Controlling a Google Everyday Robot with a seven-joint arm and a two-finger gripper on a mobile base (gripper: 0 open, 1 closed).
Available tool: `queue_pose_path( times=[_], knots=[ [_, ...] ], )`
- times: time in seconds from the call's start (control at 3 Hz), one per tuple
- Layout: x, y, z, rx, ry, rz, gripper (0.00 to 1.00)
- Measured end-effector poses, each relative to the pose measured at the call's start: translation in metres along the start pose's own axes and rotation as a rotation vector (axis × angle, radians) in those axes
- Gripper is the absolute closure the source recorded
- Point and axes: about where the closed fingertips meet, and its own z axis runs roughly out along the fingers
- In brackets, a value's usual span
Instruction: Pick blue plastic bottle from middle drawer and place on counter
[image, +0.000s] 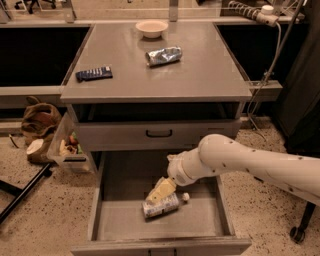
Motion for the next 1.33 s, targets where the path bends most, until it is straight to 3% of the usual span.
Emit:
queue_pose_path(
  times=[0.67,1.0,1.33],
  knots=[
    [0.047,-0.032,0.075,-0.246,-0.036,-0.138,0.0],
    [0.08,-0.042,0.098,-0.307,-0.068,-0.167,0.0],
    [0.08,-0.042,0.098,-0.307,-0.068,-0.167,0.0]
  ],
)
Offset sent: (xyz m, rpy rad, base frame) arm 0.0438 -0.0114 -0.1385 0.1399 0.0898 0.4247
